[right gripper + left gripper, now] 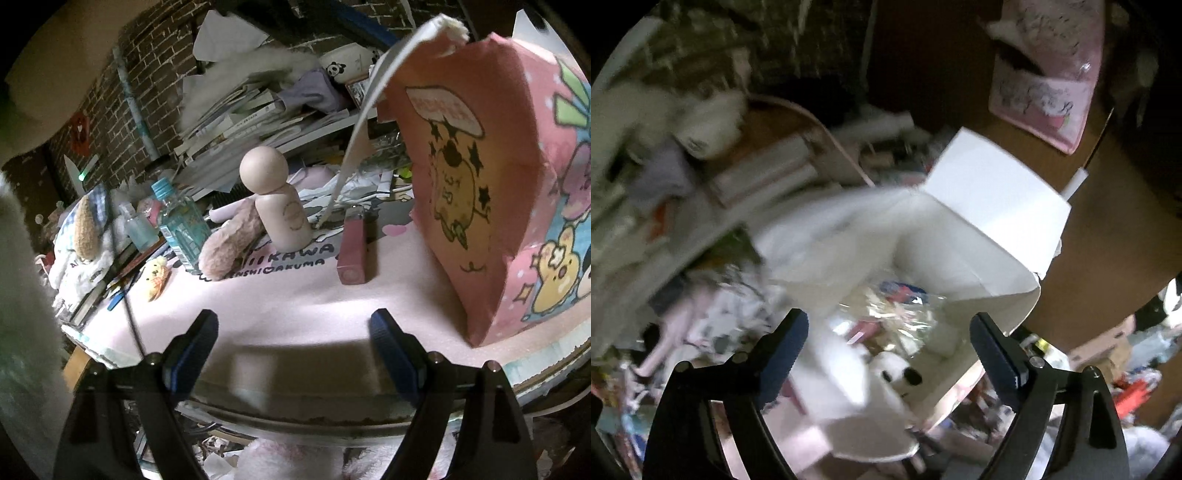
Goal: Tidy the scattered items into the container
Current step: 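Reach the right gripper to the pink tube and grasp it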
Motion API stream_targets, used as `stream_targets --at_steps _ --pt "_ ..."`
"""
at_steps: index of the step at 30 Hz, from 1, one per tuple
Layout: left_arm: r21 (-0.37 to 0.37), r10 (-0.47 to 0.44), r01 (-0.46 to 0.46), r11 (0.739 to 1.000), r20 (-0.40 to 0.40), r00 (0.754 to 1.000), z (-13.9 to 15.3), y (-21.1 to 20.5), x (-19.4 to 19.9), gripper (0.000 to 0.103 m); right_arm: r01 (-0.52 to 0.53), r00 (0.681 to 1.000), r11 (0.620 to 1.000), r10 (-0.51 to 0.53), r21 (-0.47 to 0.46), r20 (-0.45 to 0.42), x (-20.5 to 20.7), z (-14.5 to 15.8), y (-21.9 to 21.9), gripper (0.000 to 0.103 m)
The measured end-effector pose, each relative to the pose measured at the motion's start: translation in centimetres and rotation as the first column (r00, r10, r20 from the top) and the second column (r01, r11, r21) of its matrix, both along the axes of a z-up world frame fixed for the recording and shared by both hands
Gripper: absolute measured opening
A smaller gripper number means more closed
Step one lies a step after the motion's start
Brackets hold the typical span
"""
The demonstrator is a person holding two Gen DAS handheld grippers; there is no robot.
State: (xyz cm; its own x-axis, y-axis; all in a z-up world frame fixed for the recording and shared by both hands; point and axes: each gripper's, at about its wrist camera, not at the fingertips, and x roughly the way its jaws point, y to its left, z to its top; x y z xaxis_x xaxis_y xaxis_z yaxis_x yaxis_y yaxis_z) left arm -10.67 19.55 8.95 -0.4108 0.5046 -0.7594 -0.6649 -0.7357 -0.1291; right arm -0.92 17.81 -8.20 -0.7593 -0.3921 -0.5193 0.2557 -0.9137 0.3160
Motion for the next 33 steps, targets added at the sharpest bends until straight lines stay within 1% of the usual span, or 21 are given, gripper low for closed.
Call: stream_targets --at_steps 2,4,6,8,12,14,16,17,19,21,22,24,25,27,30,33 --pt "0.001 0.046 -0.046 0.999 -0.077 0.996 0.9 -1.7 1.2 0.089 0.013 1.000 1.000 -0.013 0.001 -0.006 0.2 0.0 0.3 0.083" --pt "0.021 0.097 -0.095 0.995 -0.145 0.985 1.5 -3.7 2.5 0.090 0.025 1.000 1.000 -0.025 0.007 -0.012 0.2 0.0 0.4 0.083" --pt "0.043 0.147 -0.141 0.989 -0.184 0.972 1.8 -5.6 3.3 0.091 0.035 0.999 0.999 -0.035 0.018 -0.020 0.4 -0.1 0.5 0.083" --pt "0.068 0.211 -0.201 0.977 -0.223 0.952 1.6 -7.9 4.3 0.091 0.041 0.999 0.999 -0.040 0.032 -0.029 0.5 -0.1 0.4 0.083" --pt "0.103 0.322 -0.306 0.947 -0.255 0.912 0.1 -12.3 5.6 0.091 0.041 0.998 0.996 -0.037 0.074 -0.052 0.9 -0.1 -0.2 0.083" --pt "0.111 0.382 -0.365 0.924 -0.255 0.888 -1.4 -14.7 6.0 0.091 0.048 0.997 0.994 -0.041 0.103 -0.071 1.1 0.0 -0.6 0.083" --pt "0.115 0.428 -0.413 0.904 -0.258 0.866 -3.1 -16.8 6.5 0.091 0.066 0.994 0.986 -0.051 0.152 -0.102 1.3 0.2 -1.2 0.082" --pt "0.120 0.436 -0.419 0.900 -0.263 0.861 -4.0 -17.5 6.8 0.091 0.076 0.992 0.982 -0.055 0.176 -0.117 1.4 0.3 -1.6 0.082" --pt "0.149 0.439 -0.413 0.898 -0.252 0.863 -5.5 -19.2 7.4 0.091 0.101 0.986 0.970 -0.068 0.222 -0.151 1.4 0.6 -2.2 0.076" --pt "0.197 0.445 -0.408 0.891 -0.210 0.870 -6.8 -20.9 7.8 0.091 0.134 0.979 0.953 -0.086 0.271 -0.183 1.3 0.8 -2.9 0.068" --pt "0.221 0.450 -0.408 0.886 -0.196 0.871 -7.3 -21.6 8.1 0.091 0.149 0.976 0.944 -0.094 0.294 -0.195 1.1 1.0 -3.2 0.066" --pt "0.254 0.460 -0.411 0.876 -0.180 0.870 -8.3 -22.8 8.5 0.091 0.172 0.972 0.927 -0.106 0.332 -0.210 0.6 1.1 -3.7 0.059" --pt "0.262 0.467 -0.416 0.871 -0.178 0.866 -8.6 -23.2 8.7 0.091 0.182 0.971 0.918 -0.111 0.353 -0.212 0.3 1.0 -3.9 0.057" --pt "0.279 0.477 -0.420 0.864 -0.180 0.860 -9.0 -23.7 8.9 0.091 0.194 0.971 0.908 -0.124 0.371 -0.205 -0.4 0.9 -3.9 0.048" --pt "0.322 0.469 -0.397 0.859 -0.186 0.864 -9.4 -24.4 9.2 0.091 0.203 0.974 0.906 -0.148 0.372 -0.172 -1.7 0.5 -3.3 0.039" --pt "0.355 0.457 -0.372 0.857 -0.194 0.868 -9.7 -24.9 9.2 0.092 0.212 0.975 0.902 -0.168 0.377 -0.146 -2.9 0.0 -3.1 0.036"
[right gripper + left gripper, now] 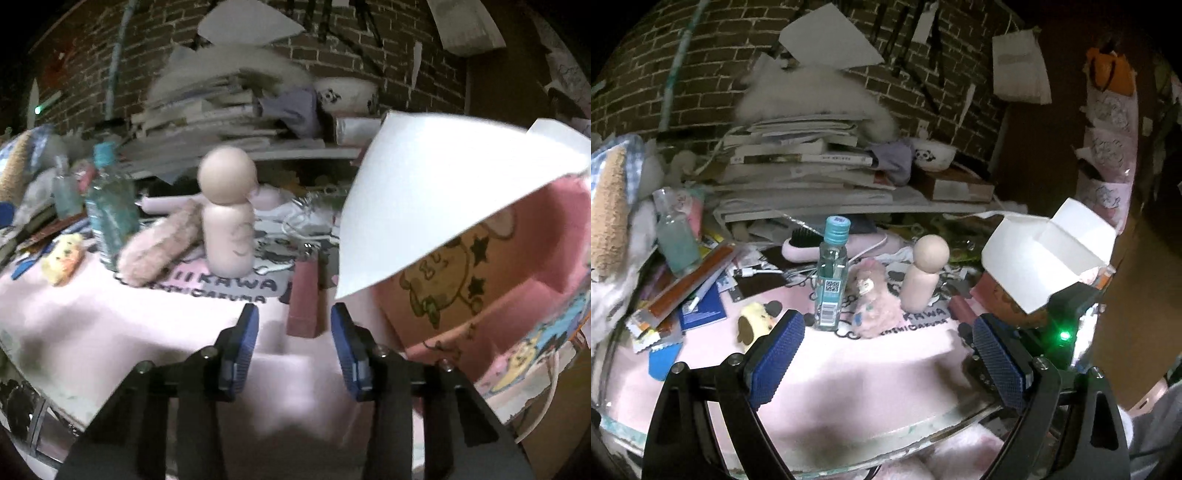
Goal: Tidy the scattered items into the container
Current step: 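Reach the right gripper to the pink tube and grasp it, then carry the pink tube into the white box and open right gripper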
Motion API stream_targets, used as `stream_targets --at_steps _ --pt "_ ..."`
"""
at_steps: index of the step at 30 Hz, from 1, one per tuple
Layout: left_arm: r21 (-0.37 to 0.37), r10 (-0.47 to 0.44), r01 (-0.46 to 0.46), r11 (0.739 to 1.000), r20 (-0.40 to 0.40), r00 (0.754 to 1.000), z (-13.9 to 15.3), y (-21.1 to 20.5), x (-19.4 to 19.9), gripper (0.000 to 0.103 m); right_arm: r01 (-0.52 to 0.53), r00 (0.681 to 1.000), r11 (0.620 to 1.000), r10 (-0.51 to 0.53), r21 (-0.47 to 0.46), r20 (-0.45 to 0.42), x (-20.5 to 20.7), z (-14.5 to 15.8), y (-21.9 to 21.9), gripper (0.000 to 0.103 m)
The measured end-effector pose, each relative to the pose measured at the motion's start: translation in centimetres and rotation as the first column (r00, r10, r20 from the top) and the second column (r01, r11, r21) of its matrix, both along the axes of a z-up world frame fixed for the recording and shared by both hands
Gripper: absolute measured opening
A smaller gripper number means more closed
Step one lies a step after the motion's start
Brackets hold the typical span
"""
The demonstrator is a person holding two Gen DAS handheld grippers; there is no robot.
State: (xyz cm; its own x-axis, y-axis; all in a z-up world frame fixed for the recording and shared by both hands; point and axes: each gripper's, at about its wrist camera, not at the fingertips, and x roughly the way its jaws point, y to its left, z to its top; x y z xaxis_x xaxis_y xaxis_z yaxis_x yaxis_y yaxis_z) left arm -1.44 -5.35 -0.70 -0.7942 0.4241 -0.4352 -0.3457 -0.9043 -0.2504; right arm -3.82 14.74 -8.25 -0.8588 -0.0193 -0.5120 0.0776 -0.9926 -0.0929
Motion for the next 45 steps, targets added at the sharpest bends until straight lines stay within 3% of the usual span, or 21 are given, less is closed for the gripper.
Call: stream_targets --at_steps 5,9,12,20,24,35,45 --pt "0.029 -0.026 0.026 0.999 -0.020 0.999 -0.4 -0.4 -0.4 0.092 0.020 1.000 1.000 -0.020 0.005 0.011 -1.0 -0.4 0.2 0.033" --pt "0.037 -0.031 0.031 0.999 -0.017 0.999 -1.0 -0.5 -0.9 0.092 0.016 1.000 1.000 -0.016 0.011 0.006 -1.3 -0.6 0.0 0.018" --pt "0.049 -0.021 0.021 0.999 0.004 1.000 -1.5 -0.8 -1.4 0.092 0.007 1.000 1.000 -0.007 0.003 0.001 -1.3 -0.6 0.0 0.016" --pt "0.069 -0.022 0.022 0.997 0.006 1.000 -1.3 -0.8 -1.0 0.092 -0.069 0.997 0.998 0.069 -0.006 0.021 1.4 -0.4 -0.6 0.015" --pt "0.075 -0.028 0.028 0.997 -0.003 1.000 -1.0 -0.6 -0.6 0.092 -0.108 0.994 0.994 0.107 0.034 0.016 3.7 -0.5 -1.7 0.016" --pt "0.069 -0.035 0.035 0.997 -0.006 0.999 -0.8 -0.4 -0.2 0.092 -0.104 0.994 0.993 0.106 -0.046 0.037 0.2 -0.4 -1.9 0.016" --pt "0.067 -0.024 0.021 0.998 0.037 0.999 -1.4 -0.2 -0.6 0.092 -0.127 0.991 0.991 0.129 -0.048 0.029 0.6 -0.2 -2.0 0.015"
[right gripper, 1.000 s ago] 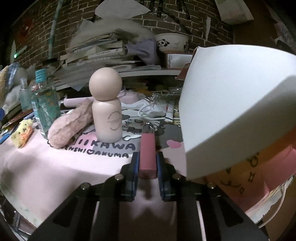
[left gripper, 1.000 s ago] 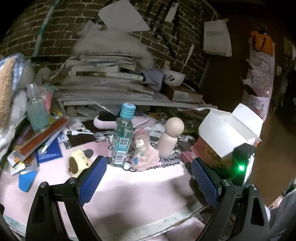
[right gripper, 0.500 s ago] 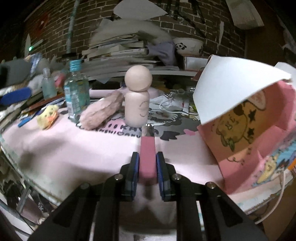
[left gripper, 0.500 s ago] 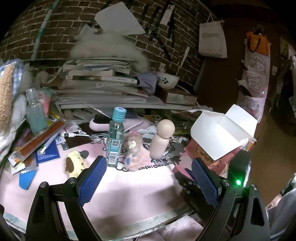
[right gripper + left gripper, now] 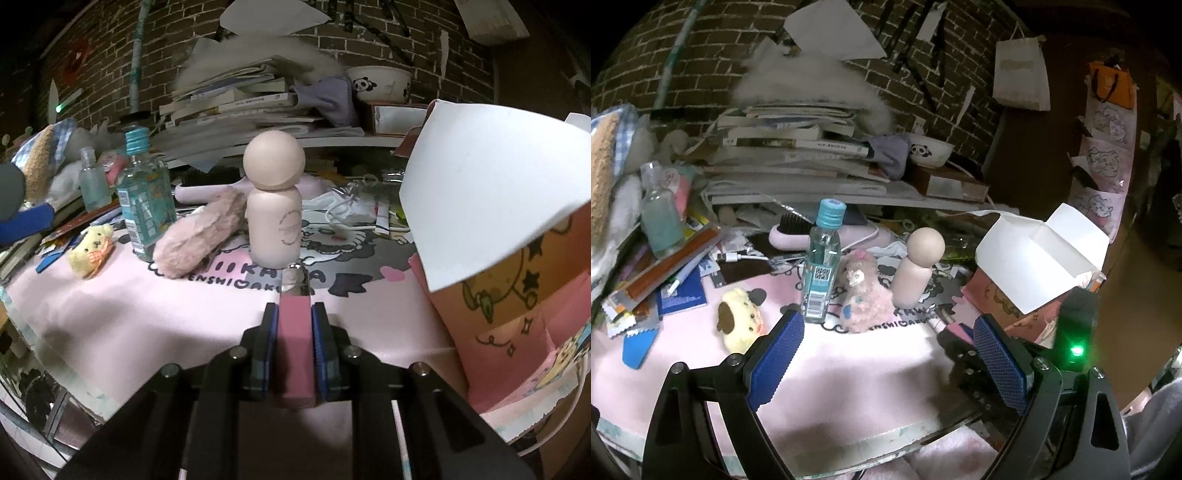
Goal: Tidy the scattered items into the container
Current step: 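Carry the pink tube into the white box and open right gripper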
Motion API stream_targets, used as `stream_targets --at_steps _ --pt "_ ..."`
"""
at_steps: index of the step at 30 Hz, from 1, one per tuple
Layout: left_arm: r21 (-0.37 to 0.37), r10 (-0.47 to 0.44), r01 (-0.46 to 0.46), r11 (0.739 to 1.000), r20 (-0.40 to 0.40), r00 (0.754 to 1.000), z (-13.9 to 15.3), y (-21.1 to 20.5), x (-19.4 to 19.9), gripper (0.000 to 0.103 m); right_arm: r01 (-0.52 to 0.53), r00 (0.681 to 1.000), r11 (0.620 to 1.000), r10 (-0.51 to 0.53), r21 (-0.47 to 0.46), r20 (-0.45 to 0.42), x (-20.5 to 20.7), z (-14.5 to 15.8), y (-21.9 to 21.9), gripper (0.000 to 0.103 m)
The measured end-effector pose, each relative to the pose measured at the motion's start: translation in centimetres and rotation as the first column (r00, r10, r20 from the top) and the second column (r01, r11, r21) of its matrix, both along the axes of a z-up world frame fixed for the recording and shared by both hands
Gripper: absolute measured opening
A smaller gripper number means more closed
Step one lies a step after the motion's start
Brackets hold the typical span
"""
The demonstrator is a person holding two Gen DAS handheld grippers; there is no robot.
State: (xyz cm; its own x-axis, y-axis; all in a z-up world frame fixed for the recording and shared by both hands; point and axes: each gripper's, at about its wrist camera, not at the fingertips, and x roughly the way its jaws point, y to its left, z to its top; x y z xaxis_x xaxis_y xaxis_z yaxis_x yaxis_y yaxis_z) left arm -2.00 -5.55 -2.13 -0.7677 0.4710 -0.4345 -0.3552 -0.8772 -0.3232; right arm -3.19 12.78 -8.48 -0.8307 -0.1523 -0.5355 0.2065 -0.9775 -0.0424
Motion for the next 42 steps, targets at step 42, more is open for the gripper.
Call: stream_targets --at_steps 42 --pt "-0.040 0.017 -0.016 0.999 0.034 0.999 0.3 1.2 1.4 0.092 -0.002 0.996 0.994 -0.008 0.114 0.085 -1.6 15.8 11.7 0.015"
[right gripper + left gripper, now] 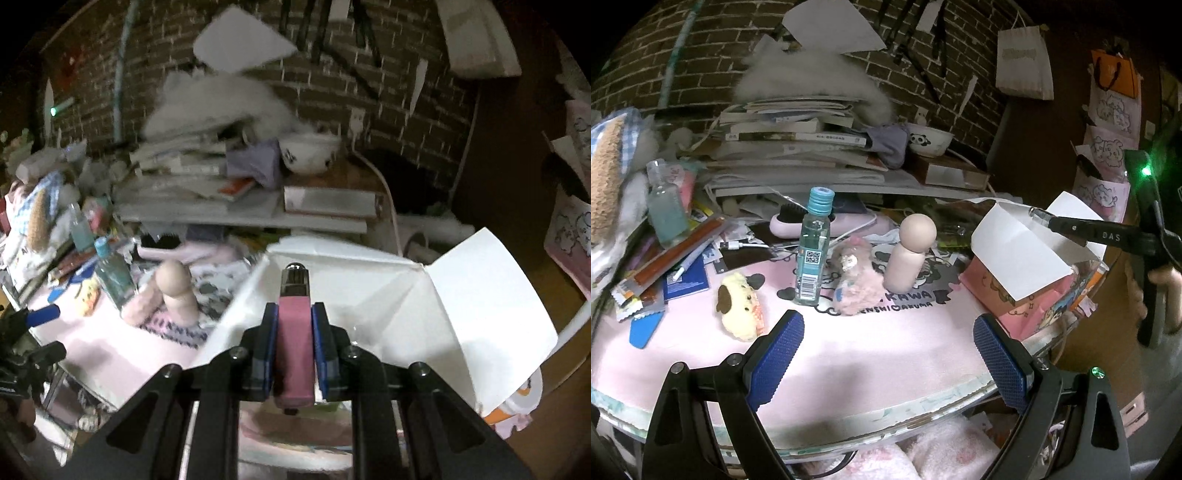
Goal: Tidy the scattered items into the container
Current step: 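Carry the pink tube into the white box and open right gripper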
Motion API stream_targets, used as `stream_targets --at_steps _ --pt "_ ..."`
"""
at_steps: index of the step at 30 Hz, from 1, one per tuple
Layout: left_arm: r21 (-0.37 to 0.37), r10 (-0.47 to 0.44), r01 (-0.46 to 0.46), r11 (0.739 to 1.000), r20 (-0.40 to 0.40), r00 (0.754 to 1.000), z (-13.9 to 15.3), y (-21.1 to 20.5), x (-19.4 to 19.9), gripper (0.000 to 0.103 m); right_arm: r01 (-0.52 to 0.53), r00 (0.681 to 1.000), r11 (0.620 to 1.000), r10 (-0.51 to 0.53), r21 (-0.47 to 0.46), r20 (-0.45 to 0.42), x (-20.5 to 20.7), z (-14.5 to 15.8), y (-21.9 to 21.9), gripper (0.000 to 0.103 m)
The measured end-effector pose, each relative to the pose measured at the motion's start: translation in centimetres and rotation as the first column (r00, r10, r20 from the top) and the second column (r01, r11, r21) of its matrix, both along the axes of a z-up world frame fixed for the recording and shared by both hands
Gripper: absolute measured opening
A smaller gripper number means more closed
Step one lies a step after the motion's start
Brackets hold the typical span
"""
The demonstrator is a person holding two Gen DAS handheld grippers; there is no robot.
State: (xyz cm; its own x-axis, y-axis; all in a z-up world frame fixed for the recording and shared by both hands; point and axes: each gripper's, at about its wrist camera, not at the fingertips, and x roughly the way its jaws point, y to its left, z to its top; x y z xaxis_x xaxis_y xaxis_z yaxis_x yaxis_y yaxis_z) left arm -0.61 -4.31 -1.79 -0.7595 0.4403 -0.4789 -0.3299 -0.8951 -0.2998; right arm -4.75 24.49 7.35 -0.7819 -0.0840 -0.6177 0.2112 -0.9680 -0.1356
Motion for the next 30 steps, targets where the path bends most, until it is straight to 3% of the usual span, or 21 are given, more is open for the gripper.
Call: stream_targets --at_steps 4,12,24,30 --pt "0.005 -0.005 0.005 1.000 0.002 1.000 -0.1 0.1 -0.1 0.092 -0.012 0.994 0.998 0.004 0.064 0.112 -2.1 -0.2 0.5 0.015" --pt "0.006 -0.003 0.003 1.000 0.008 1.000 -0.2 0.0 -0.1 0.092 -0.033 0.941 0.987 -0.022 0.157 0.336 -6.2 -2.7 1.1 0.015" --pt "-0.009 -0.004 0.004 1.000 0.027 1.000 -0.6 0.3 -0.6 0.092 -0.069 0.875 0.959 -0.074 0.274 0.479 -8.7 -5.9 1.4 0.015" --pt "-0.021 0.007 -0.006 1.000 0.041 0.999 -0.9 0.4 -0.9 0.092 -0.079 0.861 0.963 -0.065 0.259 0.505 -8.8 -6.6 1.6 0.016"
